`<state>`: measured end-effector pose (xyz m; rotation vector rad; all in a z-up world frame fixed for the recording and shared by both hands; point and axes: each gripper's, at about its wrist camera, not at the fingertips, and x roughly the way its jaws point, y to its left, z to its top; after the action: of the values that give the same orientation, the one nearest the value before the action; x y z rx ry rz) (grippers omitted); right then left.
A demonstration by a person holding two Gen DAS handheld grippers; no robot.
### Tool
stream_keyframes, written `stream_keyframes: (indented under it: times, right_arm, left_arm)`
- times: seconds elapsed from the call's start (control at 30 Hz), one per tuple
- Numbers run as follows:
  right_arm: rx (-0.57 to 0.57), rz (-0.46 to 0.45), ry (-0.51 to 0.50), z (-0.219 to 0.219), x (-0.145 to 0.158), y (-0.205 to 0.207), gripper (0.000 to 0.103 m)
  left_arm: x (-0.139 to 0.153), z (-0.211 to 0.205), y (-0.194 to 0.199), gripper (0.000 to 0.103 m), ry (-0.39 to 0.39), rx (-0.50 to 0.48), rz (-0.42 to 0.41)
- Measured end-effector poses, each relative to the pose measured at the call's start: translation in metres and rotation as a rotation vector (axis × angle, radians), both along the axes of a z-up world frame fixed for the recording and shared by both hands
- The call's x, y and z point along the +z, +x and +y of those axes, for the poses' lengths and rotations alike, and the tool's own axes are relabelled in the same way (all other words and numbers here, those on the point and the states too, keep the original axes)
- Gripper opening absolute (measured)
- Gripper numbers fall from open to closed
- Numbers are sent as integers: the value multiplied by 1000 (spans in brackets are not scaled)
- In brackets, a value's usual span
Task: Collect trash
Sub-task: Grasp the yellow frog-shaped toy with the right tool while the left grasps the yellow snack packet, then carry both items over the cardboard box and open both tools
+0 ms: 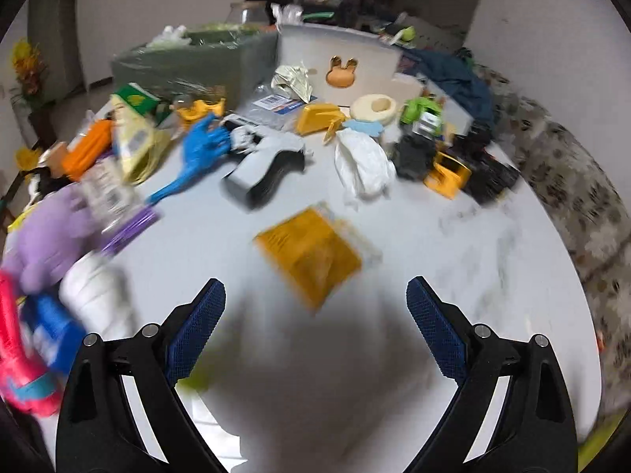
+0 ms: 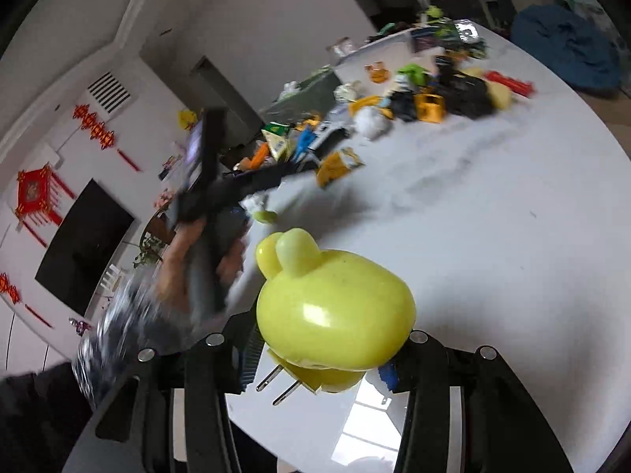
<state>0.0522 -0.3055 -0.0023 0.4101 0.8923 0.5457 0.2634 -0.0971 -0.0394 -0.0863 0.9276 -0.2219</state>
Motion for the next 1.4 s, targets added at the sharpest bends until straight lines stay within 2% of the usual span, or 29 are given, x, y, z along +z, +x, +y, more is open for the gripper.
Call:
stream_keyframes:
  times: [0.1, 0.13, 0.17, 0.2, 0.27, 0.33, 0.4, 0.43, 0.47, 0.5, 0.6, 0.67, 0.7, 0.73, 0.83, 0.93, 1.1, 1.2, 1.23, 1.33, 1.4]
  right_arm:
    - [-14, -3, 1, -14, -1, -6, 46]
    - [-18, -4, 12, -19, -2, -6, 46]
    - [-15, -5, 18, -22, -2, -5, 46]
    - [-15, -9, 23, -23, -1, -5, 46]
    - [-3, -20, 27, -21, 2, -4, 46]
    - [0, -36, 12, -16, 5, -5, 46]
    - [1, -44, 16, -11, 6, -4, 46]
    - [1, -53, 9, -7, 7, -5, 46]
    - [-5, -65, -11, -3, 8, -7, 47]
    - [-7, -76, -26, 2, 9, -8, 47]
    - [-5, -87, -34, 13, 9, -20, 47]
    - [-7, -95, -48, 22, 9, -32, 47]
    - [-6, -97, -51, 25, 9, -37, 47]
    - [2, -102, -54, 32, 9, -49, 47]
    - [45, -104, -49, 50, 8, -81, 47]
    - [114, -88, -58, 70, 0, -118, 47]
    - [222, -19, -90, 95, -29, -165, 47]
    - [274, 64, -121, 108, -59, -184, 47]
    - [281, 90, -132, 110, -69, -185, 47]
    - [301, 174, -196, 121, -111, -184, 48]
    - [310, 241, -229, 126, -142, -177, 70]
  left_arm:
    - [-21, -20, 34, 91, 68, 60, 88]
    - [-29, -22, 40, 90, 101, 102, 83]
    - [-32, -24, 41, 90, 119, 104, 76]
    - [-35, -27, 41, 85, 147, 101, 62]
    - [-36, -31, 33, 57, 141, 65, 32]
    - [-37, -31, 22, 50, 120, 17, 39]
    - [-36, -24, 8, 47, 76, 4, 33]
    - [-33, -21, -1, 46, 80, 1, 16]
    - [-23, -16, -25, 46, 114, -4, -38]
    - [-19, -15, -35, 46, 117, -7, -59]
    - [10, 0, -109, 46, 127, -13, -172]
    - [22, 4, -148, 46, 138, -7, -216]
    - [25, 14, -182, 46, 135, 1, -232]
    - [29, 12, -190, 46, 135, 4, -234]
    - [22, 34, -268, 46, 160, 8, -232]
    - [9, 40, -312, 46, 190, 9, -203]
    - [-40, 61, -367, 46, 181, -4, -76]
    - [-69, 67, -385, 46, 173, -23, 4]
    - [-85, 67, -385, 46, 170, -39, 48]
    - [-112, 67, -387, 49, 182, -35, 112]
    - [-140, 62, -380, 57, 219, -48, 194]
